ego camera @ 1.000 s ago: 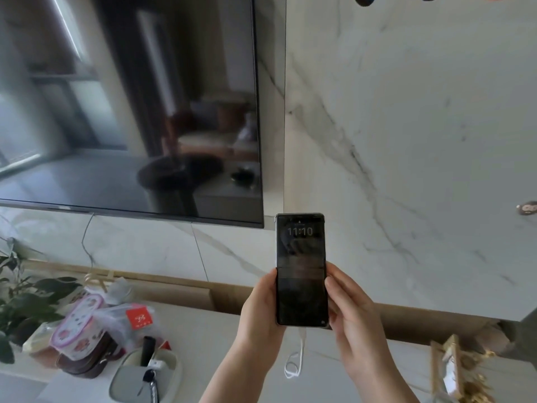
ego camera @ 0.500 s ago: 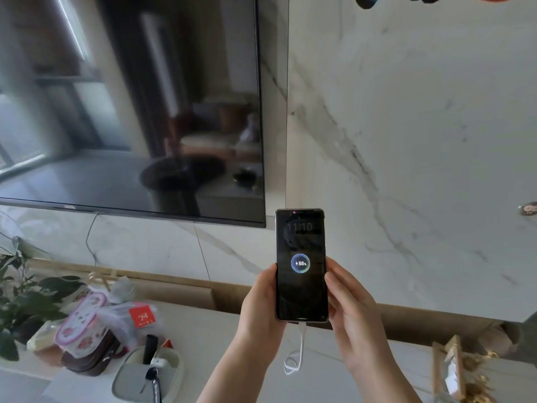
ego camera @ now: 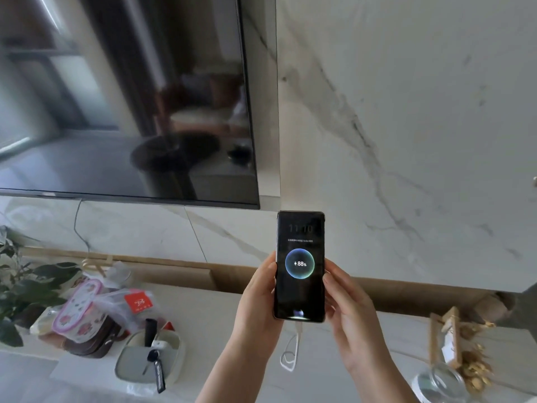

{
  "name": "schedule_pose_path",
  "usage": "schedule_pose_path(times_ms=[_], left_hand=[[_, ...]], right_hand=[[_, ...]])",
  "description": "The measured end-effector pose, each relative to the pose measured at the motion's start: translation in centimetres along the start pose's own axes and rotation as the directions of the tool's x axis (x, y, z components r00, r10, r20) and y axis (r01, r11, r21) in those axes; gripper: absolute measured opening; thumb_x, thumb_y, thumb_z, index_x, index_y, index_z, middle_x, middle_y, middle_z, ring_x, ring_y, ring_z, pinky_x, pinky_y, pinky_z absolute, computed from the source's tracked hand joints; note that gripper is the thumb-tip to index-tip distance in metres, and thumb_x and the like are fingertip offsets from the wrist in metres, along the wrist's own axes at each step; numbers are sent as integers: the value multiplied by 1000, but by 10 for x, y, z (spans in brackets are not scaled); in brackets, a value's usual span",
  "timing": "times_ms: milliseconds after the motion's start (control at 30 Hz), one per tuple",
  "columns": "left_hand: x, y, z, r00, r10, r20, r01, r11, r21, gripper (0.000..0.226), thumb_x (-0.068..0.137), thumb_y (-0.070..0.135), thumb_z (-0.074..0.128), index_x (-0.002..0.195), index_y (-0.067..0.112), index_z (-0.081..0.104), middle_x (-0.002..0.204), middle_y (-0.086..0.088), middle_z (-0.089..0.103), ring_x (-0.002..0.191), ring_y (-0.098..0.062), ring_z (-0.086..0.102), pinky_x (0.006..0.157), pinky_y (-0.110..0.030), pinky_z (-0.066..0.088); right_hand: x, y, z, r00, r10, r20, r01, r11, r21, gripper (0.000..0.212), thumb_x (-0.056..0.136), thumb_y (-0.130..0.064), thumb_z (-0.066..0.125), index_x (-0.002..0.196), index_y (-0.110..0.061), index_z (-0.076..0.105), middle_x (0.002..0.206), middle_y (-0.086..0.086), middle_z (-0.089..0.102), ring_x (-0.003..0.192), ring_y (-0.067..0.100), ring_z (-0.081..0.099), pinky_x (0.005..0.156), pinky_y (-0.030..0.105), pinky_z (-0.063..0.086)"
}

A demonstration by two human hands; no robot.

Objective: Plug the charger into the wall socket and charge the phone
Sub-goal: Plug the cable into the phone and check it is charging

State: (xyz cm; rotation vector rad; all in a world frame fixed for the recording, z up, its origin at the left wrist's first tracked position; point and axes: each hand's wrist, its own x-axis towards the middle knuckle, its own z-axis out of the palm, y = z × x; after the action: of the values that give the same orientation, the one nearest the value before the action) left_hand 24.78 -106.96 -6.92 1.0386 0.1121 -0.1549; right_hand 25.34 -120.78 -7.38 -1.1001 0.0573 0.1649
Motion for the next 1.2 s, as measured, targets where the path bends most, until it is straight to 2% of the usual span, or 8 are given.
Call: schedule_pose_path(times_ms=[267, 333, 400, 500, 600, 833, 1033, 1200], left_hand=[[48, -71, -34, 974, -181, -135, 170, 981, -90, 44, 89, 36, 56, 128, 15, 58, 137, -17, 55, 127, -32, 52, 112, -48, 36], [60, -95, -48, 962, -210, -174, 204, 977, -56, 37, 94, 30, 50, 127, 19, 59, 132, -13, 61, 123, -29, 56, 105, -46, 43], [69, -118, -63, 944, -249, -214, 257, 966, 7, 30, 94, 28, 49, 119, 28, 65, 117, -2, 71, 106, -20, 66, 83, -35, 55], [82, -153, -83, 908, -316, -274, 348, 934, 79, 27, 96, 24, 49, 111, 30, 70, 98, 4, 75, 87, -11, 69, 65, -25, 54], [96, -187, -103, 854, -388, -346, 435, 898, 66, 25, 96, 18, 50, 113, 21, 68, 87, 4, 75, 75, -10, 69, 55, -21, 53], [130, -278, -144, 758, -549, -352, 621, 773, 129, 41, 92, 3, 40, 119, 22, 64, 85, 0, 72, 75, -13, 69, 57, -24, 54], [159, -357, -172, 669, -642, -373, 726, 672, 146, 54, 87, -6, 33, 129, 20, 56, 88, -7, 65, 74, -18, 64, 60, -24, 55], [187, -402, -188, 646, -668, -370, 752, 640, 160, 52, 89, -6, 33, 127, 21, 57, 74, 0, 65, 64, -12, 65, 56, -21, 56]], right_hand=[[36, 60, -42, 964, 200, -177, -211, 976, -47, 25, 90, -13, 54, 105, -24, 71, 105, -4, 75, 97, 13, 70, 77, 32, 51], [48, 80, -55, 943, 245, -226, -265, 962, -64, 24, 91, -13, 54, 102, -25, 71, 103, -5, 76, 96, 14, 70, 77, 32, 52], [58, 100, -69, 925, 272, -266, -304, 949, -87, 24, 91, -12, 54, 104, -23, 70, 103, -3, 75, 95, 16, 70, 75, 31, 52], [71, 129, -91, 903, 298, -308, -354, 924, -142, 26, 91, -9, 53, 105, -21, 70, 102, 1, 75, 88, 15, 70, 72, 31, 53], [82, 162, -116, 878, 343, -333, -422, 884, -201, 32, 89, -4, 52, 91, -29, 73, 86, -9, 77, 76, 7, 72, 66, 27, 55], [105, 245, -179, 796, 476, -374, -580, 777, -246, 47, 84, 2, 41, 79, -33, 72, 76, -10, 76, 70, 6, 71, 53, 17, 53], [134, 313, -231, 680, 576, -453, -713, 665, -224, 41, 78, 4, 43, 82, -24, 73, 83, 9, 70, 78, 22, 64, 61, 28, 50], [158, 350, -266, 641, 612, -464, -759, 597, -260, 43, 75, 7, 43, 87, -21, 73, 78, 11, 65, 74, 25, 62, 67, 31, 52]])
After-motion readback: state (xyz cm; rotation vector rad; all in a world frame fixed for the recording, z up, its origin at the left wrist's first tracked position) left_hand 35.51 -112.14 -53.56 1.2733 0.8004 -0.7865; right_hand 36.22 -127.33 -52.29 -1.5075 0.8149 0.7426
